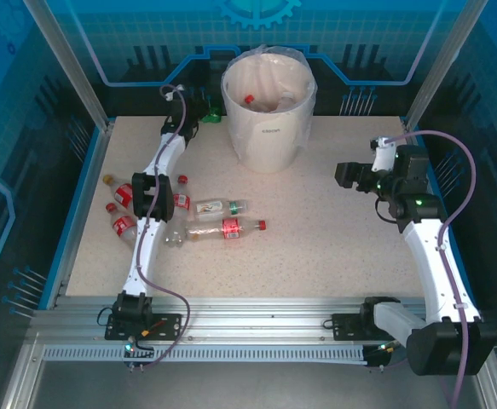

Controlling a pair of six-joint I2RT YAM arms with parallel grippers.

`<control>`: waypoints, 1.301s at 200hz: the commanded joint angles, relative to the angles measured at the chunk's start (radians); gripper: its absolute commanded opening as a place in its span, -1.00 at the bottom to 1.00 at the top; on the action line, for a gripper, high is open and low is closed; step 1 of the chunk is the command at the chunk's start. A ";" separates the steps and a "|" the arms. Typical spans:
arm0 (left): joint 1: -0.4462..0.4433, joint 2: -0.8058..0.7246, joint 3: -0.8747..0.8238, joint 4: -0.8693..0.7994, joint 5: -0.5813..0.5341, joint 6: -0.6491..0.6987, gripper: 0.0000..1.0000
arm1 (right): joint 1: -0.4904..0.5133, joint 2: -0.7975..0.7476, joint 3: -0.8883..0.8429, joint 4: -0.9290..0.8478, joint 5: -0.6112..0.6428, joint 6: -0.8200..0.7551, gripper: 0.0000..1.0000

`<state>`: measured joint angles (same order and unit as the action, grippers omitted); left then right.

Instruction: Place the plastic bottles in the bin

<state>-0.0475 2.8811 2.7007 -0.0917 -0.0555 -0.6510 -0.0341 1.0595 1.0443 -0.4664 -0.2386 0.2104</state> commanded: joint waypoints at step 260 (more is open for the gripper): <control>0.007 -0.402 -0.567 0.148 0.021 -0.138 -0.38 | 0.004 -0.020 -0.017 -0.021 0.071 -0.002 0.78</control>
<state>-0.0303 2.4752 1.9987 -0.0196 -0.0616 -0.7582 -0.0330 1.0504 1.0412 -0.4858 -0.1673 0.2169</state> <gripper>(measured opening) 0.302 0.891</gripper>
